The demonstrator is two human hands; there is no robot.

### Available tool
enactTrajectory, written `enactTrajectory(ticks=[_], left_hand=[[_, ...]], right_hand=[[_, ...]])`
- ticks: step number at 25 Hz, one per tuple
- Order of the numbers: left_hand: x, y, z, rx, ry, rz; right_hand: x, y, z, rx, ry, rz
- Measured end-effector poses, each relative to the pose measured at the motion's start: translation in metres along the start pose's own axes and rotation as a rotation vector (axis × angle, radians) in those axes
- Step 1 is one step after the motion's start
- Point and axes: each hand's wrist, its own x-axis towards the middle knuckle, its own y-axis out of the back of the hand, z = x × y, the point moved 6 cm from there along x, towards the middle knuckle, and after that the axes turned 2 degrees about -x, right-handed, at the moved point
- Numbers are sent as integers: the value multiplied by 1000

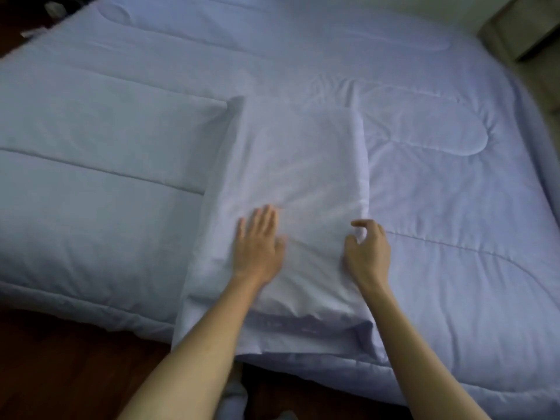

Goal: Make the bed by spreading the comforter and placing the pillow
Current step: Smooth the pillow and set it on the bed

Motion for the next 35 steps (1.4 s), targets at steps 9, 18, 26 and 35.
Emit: enactTrajectory(ticks=[9,18,26,35], left_hand=[[37,13,-112,-175,325,22],[117,18,10,-3,-235,-11],[248,31,-102,32,144,5],[225,40,-35,93,-250,114]], right_hand=[[5,-134,-61,-604,585,-309],[111,-58,-8,-221,-162,-61],[26,-164,-95,-618,1069,-494],[319,-157,-87,-538,377,-194]])
